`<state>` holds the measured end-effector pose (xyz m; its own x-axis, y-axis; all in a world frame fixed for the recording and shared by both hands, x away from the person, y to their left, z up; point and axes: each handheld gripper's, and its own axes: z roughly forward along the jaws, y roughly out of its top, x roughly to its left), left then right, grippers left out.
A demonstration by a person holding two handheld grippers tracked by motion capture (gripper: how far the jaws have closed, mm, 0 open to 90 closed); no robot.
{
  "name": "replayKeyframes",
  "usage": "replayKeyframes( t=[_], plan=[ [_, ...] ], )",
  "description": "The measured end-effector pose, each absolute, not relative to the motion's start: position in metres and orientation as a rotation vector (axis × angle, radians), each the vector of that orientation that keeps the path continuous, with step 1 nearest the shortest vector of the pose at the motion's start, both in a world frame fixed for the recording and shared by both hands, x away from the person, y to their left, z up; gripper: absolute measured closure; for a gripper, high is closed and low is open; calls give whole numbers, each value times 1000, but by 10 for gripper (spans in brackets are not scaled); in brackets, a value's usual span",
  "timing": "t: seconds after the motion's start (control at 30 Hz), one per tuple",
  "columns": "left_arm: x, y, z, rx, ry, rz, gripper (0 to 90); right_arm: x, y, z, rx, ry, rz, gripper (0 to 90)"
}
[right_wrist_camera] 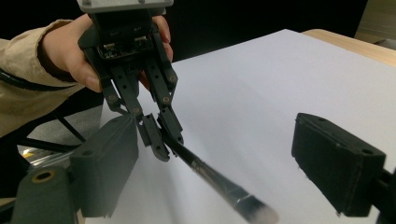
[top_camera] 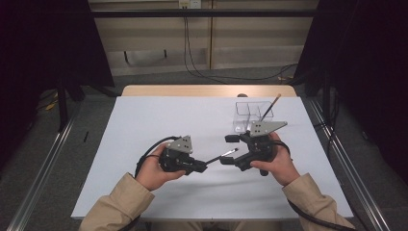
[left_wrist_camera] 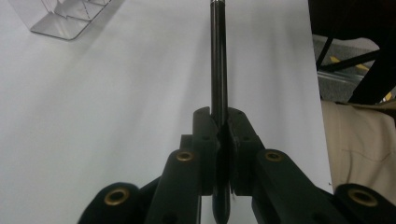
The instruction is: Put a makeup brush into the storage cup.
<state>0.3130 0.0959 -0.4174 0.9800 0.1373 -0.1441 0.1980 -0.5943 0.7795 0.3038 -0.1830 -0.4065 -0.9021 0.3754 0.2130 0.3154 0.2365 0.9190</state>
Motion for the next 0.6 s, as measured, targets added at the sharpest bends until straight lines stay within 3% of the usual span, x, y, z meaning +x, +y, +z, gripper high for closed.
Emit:
replayKeyframes(
  t=[0.43,0.6],
  plan=[
    [315,99,-417,2143,272,-83,839,304,-182,-406,679,2427,1792,179],
    [315,99,-417,2114,288,-90,839,304,-182,-405,680,2425,1794,233]
  ],
)
